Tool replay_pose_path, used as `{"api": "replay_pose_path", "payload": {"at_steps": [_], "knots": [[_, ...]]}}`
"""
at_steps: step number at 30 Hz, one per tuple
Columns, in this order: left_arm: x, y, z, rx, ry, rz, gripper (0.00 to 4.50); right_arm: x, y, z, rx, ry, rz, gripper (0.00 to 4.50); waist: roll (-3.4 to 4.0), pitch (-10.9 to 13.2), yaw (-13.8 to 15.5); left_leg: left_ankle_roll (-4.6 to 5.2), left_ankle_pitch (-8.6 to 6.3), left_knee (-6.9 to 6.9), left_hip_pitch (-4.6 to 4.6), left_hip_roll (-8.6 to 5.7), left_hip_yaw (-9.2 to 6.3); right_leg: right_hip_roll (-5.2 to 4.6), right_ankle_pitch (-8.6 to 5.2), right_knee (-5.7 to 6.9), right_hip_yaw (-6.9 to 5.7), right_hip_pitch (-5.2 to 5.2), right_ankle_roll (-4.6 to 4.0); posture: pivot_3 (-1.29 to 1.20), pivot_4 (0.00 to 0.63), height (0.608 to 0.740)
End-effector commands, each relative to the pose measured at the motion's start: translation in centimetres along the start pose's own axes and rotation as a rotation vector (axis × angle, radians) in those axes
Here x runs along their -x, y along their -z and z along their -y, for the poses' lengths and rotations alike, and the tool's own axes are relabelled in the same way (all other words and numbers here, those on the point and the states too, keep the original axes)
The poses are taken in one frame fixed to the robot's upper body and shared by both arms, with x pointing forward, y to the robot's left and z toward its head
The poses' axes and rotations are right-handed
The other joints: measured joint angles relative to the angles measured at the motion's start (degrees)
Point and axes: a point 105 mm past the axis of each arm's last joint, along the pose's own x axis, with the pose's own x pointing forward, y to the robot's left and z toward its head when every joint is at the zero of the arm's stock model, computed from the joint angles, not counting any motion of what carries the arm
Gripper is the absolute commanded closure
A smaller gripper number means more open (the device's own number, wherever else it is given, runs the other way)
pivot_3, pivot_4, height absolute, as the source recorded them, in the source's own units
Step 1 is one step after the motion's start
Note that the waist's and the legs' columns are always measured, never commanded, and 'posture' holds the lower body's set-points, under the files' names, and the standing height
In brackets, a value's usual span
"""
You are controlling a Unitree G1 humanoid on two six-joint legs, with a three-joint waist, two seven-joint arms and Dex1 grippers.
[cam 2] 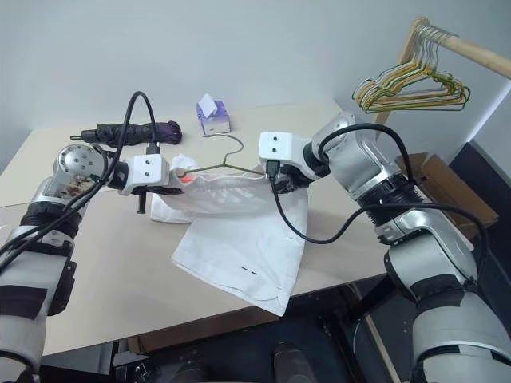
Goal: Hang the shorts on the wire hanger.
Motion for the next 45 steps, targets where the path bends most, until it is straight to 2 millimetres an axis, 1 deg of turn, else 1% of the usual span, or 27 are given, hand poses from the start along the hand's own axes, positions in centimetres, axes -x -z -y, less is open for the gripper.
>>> {"api": "replay_pose_path", "payload": {"at_steps": [1, 2, 3, 7, 10, 12, 13, 14, 16, 19, 20, 21, 24, 25, 26, 29, 31, 33, 35, 37, 40, 41, 43, 45], "knots": [[0.9, -1.4, -1.4, -0.045, -0.052, 0.043, 4.50, 1.4, -1.4, 0.6, 0.050, 0.028, 0.042, 3.82, 0.00, 0.0, 0.0, 0.00, 0.00, 0.00, 0.00, 0.00, 0.00, 0.00, 0.00, 0.00, 0.00, 0.00, 0.00, -0.07, 0.000, 0.740], [0.8, -1.5, -1.4, -0.046, -0.050, 0.045, 4.50, 1.5, -1.6, 0.5, 0.050, 0.020, 0.051, 4.19, 0.00, 0.0, 0.0, 0.00, 0.00, 0.00, 0.00, 0.00, 0.00, 0.00, 0.00, 0.00, 0.00, 0.00, 0.00, -0.08, 0.000, 0.740], [0.8, -1.6, -1.4, -0.047, -0.049, 0.048, 4.50, 1.6, -1.7, 0.3, 0.050, 0.014, 0.057, 4.46, 0.00, 0.0, 0.0, 0.00, 0.00, 0.00, 0.00, 0.00, 0.00, 0.00, 0.00, 0.00, 0.00, 0.00, 0.01, -0.08, 0.000, 0.740], [0.6, -2.2, -1.6, -0.055, -0.055, 0.075, 4.50, 1.9, -1.8, -0.3, 0.011, -0.019, 0.092, 4.46, 0.00, 0.0, 0.0, 0.00, 0.00, 0.02, -0.01, 0.00, -0.01, 0.00, -0.01, 0.01, 0.00, 0.00, 0.01, -0.08, 0.000, 0.740], [0.5, -2.7, -1.9, -0.041, -0.084, 0.126, 4.50, 2.3, -1.3, -0.6, -0.078, -0.036, 0.118, 4.46, 0.00, 0.0, 0.0, 0.00, 0.00, 0.07, -0.03, 0.00, -0.01, -0.01, -0.01, 0.03, -0.01, 0.01, 0.01, -0.09, 0.000, 0.740], [0.6, -3.1, -2.1, -0.010, -0.094, 0.175, 4.50, 2.7, -0.6, -1.1, -0.140, -0.054, 0.129, 4.46, 0.00, 0.0, 0.1, 0.01, -0.01, 0.11, -0.05, 0.00, -0.02, -0.01, -0.01, 0.03, -0.02, 0.02, 0.01, -0.09, 0.000, 0.740], [0.7, -3.2, -2.1, 0.014, -0.090, 0.200, 3.91, 2.9, -0.2, -1.4, -0.175, -0.064, 0.135, 4.50, 0.00, 0.0, 0.0, 0.03, -0.02, 0.18, -0.06, 0.00, -0.03, -0.01, -0.01, 0.04, -0.03, 0.02, 0.02, -0.09, 0.000, 0.740], [0.8, -3.4, -2.1, 0.025, -0.084, 0.222, 3.78, 3.1, 0.3, -1.9, -0.201, -0.074, 0.139, 4.50, 0.00, 0.0, 0.1, 0.06, -0.04, 0.21, -0.09, 0.00, -0.04, -0.01, -0.01, 0.04, -0.04, 0.02, 0.02, -0.10, 0.000, 0.740], [1.1, -3.6, -2.2, 0.036, -0.091, 0.250, 3.13, 3.5, 1.1, -2.8, -0.272, -0.092, 0.148, 4.50, 0.00, 0.0, 0.0, 0.12, -0.08, 0.32, -0.17, 0.00, -0.10, -0.01, -0.02, 0.05, -0.11, 0.01, 0.04, -0.10, 0.000, 0.740], [1.4, -3.9, -3.1, 0.036, -0.149, 0.264, 2.12, 3.9, 2.3, -4.0, -0.367, -0.103, 0.153, 4.50, 0.00, 0.0, 0.0, 0.14, -0.09, 0.33, -0.19, 0.00, -0.11, -0.01, -0.02, 0.06, -0.11, 0.01, 0.04, -0.11, 0.000, 0.740], [1.7, -4.0, -3.6, 0.039, -0.178, 0.271, 1.84, 4.0, 3.0, -4.4, -0.428, -0.099, 0.152, 4.50, 0.00, 0.0, 0.0, 0.14, -0.09, 0.34, -0.18, 0.00, -0.12, -0.01, -0.02, 0.06, -0.11, 0.01, 0.04, -0.11, 0.000, 0.740], [1.9, -4.2, -4.1, 0.041, -0.203, 0.280, 1.45, 4.1, 3.7, -4.9, -0.472, -0.096, 0.148, 4.50, 0.00, 0.0, 0.0, 0.14, -0.09, 0.34, -0.18, 0.00, -0.12, -0.01, -0.02, 0.07, -0.11, 0.01, 0.04, -0.11, 0.000, 0.740], [2.7, -5.1, -5.4, 0.076, -0.271, 0.349, 0.54, 4.5, 6.2, -6.0, -0.646, -0.052, 0.125, 4.50, 0.00, 0.0, 0.0, 0.14, -0.09, 0.37, -0.23, 0.00, -0.17, -0.02, -0.03, 0.04, -0.17, 0.03, 0.04, -0.12, 0.000, 0.740], [3.0, -5.4, -5.8, 0.086, -0.309, 0.376, 0.17, 4.7, 7.0, -6.3, -0.702, -0.029, 0.118, 4.50, 0.00, 0.0, 0.0, 0.14, -0.09, 0.37, -0.25, 0.00, -0.18, -0.02, -0.03, 0.02, -0.18, 0.03, 0.04, -0.13, 0.000, 0.740], [3.1, -5.6, -6.2, 0.098, -0.334, 0.395, 0.04, 4.9, 7.5, -6.5, -0.748, -0.012, 0.113, 4.50, 0.00, 0.0, 0.0, 0.14, -0.09, 0.37, -0.25, 0.00, -0.18, -0.03, -0.03, 0.01, -0.18, 0.04, 0.05, -0.13, 0.000, 0.740], [3.9, -7.1, -7.4, 0.150, -0.411, 0.509, 0.04, 5.5, 9.5, -7.0, -0.905, 0.080, 0.100, 4.50, 0.00, 0.0, -0.1, 0.15, -0.09, 0.36, -0.23, 0.00, -0.19, -0.03, -0.03, 0.03, -0.18, 0.05, 0.05, -0.14, 0.000, 0.740], [4.3, -8.6, -8.1, 0.218, -0.441, 0.625, 0.04, 5.9, 10.9, -7.3, -1.013, 0.164, 0.089, 4.50, 0.00, 0.0, -0.1, 0.15, -0.09, 0.38, -0.24, -0.01, -0.21, -0.03, -0.03, 0.05, -0.18, 0.06, 0.05, -0.15, 0.000, 0.740], [4.6, -10.6, -8.1, 0.312, -0.425, 0.769, 0.04, 6.6, 12.5, -7.3, -1.142, 0.285, 0.082, 4.50, 0.00, 0.0, -0.3, 0.15, -0.09, 0.39, -0.26, -0.01, -0.21, -0.03, -0.03, 0.05, -0.18, 0.05, 0.05, -0.16, 0.000, 0.740], [4.7, -12.1, -7.5, 0.382, -0.385, 0.862, 0.04, 7.2, 13.9, -7.3, -1.254, 0.390, 0.071, 4.50, 0.03, 0.0, -0.6, 0.15, -0.10, 0.40, -0.29, -0.01, -0.25, -0.03, -0.05, 0.08, -0.17, 0.05, 0.09, -0.17, 0.000, 0.740], [4.5, -13.5, -6.4, 0.452, -0.349, 0.936, 0.04, 8.1, 15.9, -7.2, -1.344, 0.543, 0.009, 4.50, 0.14, -0.1, -1.0, 0.15, -0.10, 0.39, -0.28, -0.02, -0.26, -0.04, -0.06, 0.07, -0.15, 0.07, 0.10, -0.19, 0.000, 0.740], [4.0, -15.5, -4.1, 0.513, -0.265, 1.007, 0.04, 10.1, 18.9, -7.0, -1.479, 0.741, -0.032, 4.50, 0.22, -0.1, -1.6, 0.15, -0.09, 0.39, -0.17, -0.04, -0.28, -0.04, -0.06, 0.11, -0.12, 0.13, 0.11, -0.21, 0.001, 0.740], [3.8, -16.2, -3.3, 0.520, -0.228, 1.025, 0.04, 11.1, 19.7, -6.8, -1.523, 0.803, -0.031, 4.50, 0.23, -0.1, -1.9, 0.15, -0.09, 0.39, -0.14, -0.05, -0.28, -0.04, -0.07, 0.13, -0.11, 0.15, 0.11, -0.21, 0.003, 0.740], [3.7, -17.0, -2.4, 0.533, -0.190, 1.040, 0.04, 12.3, 20.5, -6.5, -1.572, 0.870, -0.028, 4.50, 0.24, -0.1, -2.2, 0.15, -0.10, 0.37, -0.06, -0.09, -0.28, -0.03, -0.07, 0.12, -0.06, 0.19, 0.11, -0.21, 0.007, 0.740], [3.5, -17.5, -2.0, 0.543, -0.176, 1.045, 0.04, 14.0, 21.1, -5.6, -1.605, 0.935, -0.030, 4.50, 0.28, -0.1, -2.9, 0.16, -0.10, 0.33, 0.00, -0.11, -0.28, -0.03, -0.07, 0.11, -0.02, 0.23, 0.11, -0.22, 0.010, 0.740]]}}
